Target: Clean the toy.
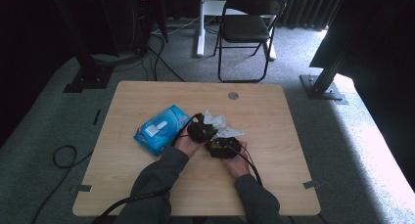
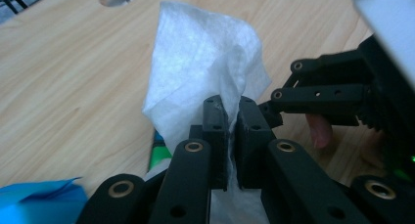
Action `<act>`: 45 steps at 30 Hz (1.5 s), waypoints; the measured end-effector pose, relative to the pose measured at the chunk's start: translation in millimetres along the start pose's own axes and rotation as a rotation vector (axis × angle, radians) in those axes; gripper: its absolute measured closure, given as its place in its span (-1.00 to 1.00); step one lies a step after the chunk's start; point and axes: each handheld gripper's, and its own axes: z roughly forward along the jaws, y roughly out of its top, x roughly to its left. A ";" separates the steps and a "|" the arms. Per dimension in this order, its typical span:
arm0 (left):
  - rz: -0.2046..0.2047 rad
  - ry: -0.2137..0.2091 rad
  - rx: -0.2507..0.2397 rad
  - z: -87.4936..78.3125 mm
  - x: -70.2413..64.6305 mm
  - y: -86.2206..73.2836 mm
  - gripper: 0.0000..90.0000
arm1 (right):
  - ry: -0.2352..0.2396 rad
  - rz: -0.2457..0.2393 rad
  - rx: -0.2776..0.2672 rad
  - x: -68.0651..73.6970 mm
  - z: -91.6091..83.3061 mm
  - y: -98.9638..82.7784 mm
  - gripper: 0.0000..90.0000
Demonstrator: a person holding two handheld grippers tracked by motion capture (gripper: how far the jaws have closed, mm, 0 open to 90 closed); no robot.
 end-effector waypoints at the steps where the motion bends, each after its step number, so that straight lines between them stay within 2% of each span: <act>1: -0.009 0.007 -0.010 -4.0 1.7 -0.4 0.89 | 0.000 0.000 -0.001 0.0 0.1 0.0 -0.26; 6: -0.042 0.037 -0.047 -24.0 10.4 -5.2 0.89 | 0.002 0.001 0.000 -0.1 0.0 0.0 -0.26; 10: -0.062 0.056 -0.056 -34.7 14.2 -12.6 0.89 | 0.006 0.004 0.001 -0.5 -0.1 0.0 -0.27; 21: -0.106 0.098 -0.046 -47.0 16.0 -33.5 0.89 | 0.011 -0.019 -0.017 1.9 -3.1 -1.7 -0.48; 25: -0.123 0.106 -0.033 -47.0 15.9 -42.2 0.89 | 0.019 -0.016 -0.037 3.7 -9.3 -2.3 -0.49; 32: -0.158 0.094 -0.019 -42.0 15.1 -52.9 0.89 | 0.012 -0.015 -0.089 2.2 -20.2 1.9 -0.41; 34: -0.163 0.089 -0.013 -37.7 13.5 -55.9 0.89 | -0.004 -0.005 -0.132 -2.8 -26.5 6.0 -0.29; 36: -0.165 0.089 -0.012 -36.9 13.0 -56.3 0.89 | -0.011 0.007 -0.143 -4.6 -28.5 7.3 -0.23; 38: -0.173 0.082 -0.011 -34.9 12.4 -57.4 0.89 | -0.014 0.016 -0.143 -6.0 -28.8 8.3 -0.23; 42: -0.180 0.076 -0.005 -31.2 12.3 -59.7 0.89 | -0.033 0.018 -0.145 -8.6 -28.9 17.5 -0.09; 45: -0.183 0.074 -0.002 -30.0 12.7 -60.8 0.89 | -0.042 0.042 -0.150 -11.1 -27.7 20.5 -0.03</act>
